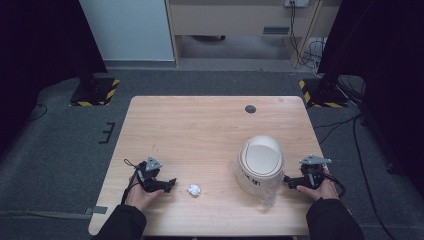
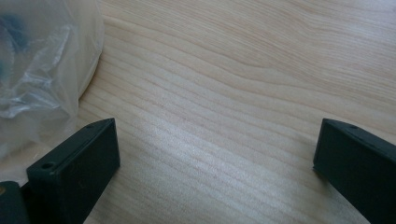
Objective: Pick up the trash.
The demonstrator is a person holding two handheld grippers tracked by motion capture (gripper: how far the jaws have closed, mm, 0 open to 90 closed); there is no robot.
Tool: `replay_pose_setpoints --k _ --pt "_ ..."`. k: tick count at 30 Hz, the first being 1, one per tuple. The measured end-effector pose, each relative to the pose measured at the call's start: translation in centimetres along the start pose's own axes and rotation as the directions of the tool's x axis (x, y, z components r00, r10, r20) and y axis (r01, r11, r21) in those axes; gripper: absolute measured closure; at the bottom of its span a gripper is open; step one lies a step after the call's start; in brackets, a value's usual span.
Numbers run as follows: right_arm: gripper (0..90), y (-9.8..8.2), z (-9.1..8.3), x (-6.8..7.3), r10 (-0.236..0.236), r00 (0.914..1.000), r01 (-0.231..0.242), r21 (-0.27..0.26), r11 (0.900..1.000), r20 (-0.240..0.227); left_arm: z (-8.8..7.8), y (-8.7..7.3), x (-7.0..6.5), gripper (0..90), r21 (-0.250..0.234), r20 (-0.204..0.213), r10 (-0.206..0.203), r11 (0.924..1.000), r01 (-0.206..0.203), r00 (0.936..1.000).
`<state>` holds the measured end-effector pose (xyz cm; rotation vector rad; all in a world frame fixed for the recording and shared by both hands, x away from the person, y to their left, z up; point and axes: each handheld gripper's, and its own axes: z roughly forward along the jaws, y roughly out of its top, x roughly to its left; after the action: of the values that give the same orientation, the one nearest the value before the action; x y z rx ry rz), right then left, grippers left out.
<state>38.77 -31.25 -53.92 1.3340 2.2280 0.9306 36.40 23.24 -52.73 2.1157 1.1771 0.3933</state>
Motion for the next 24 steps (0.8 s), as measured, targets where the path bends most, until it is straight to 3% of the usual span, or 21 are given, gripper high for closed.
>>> replay_pose_setpoints --k 2,5,9,10,16,24 --pt "0.7 0.0 0.0 0.0 0.001 1.0000 -0.001 -0.001 1.000 0.000 -0.1 0.1 -0.1 15.0 -0.005 -0.001 -0.005 1.0000 0.005 1.0000" --pt "0.7 -0.2 -0.1 -0.1 -0.009 1.0000 0.009 0.000 1.000 -0.004 -1.0 0.6 -0.3 16.8 -0.058 -0.001 -0.010 0.9982 0.010 0.9999" --pt "0.8 -0.2 -0.2 -0.1 -0.011 0.9999 0.011 -0.001 1.000 -0.011 -1.9 1.0 -0.7 17.6 -0.135 0.000 -0.036 0.9902 0.036 0.9994" --pt "0.8 -0.2 -0.2 -0.1 -0.011 0.9999 0.011 -0.001 1.000 -0.011 -1.9 1.0 -0.7 17.9 -0.135 0.000 -0.036 0.9902 0.036 0.9994" --pt "0.8 -0.2 -0.2 -0.1 -0.011 0.9999 0.011 -0.001 1.000 -0.011 -2.9 1.8 -2.0 19.6 -0.231 0.021 -0.046 0.9717 0.050 0.9987" --pt "0.7 -0.2 -0.2 -0.1 -0.009 0.9999 0.009 0.001 1.000 -0.012 -3.9 2.8 -3.5 21.2 -0.333 0.051 -0.046 0.9408 0.061 0.9976"
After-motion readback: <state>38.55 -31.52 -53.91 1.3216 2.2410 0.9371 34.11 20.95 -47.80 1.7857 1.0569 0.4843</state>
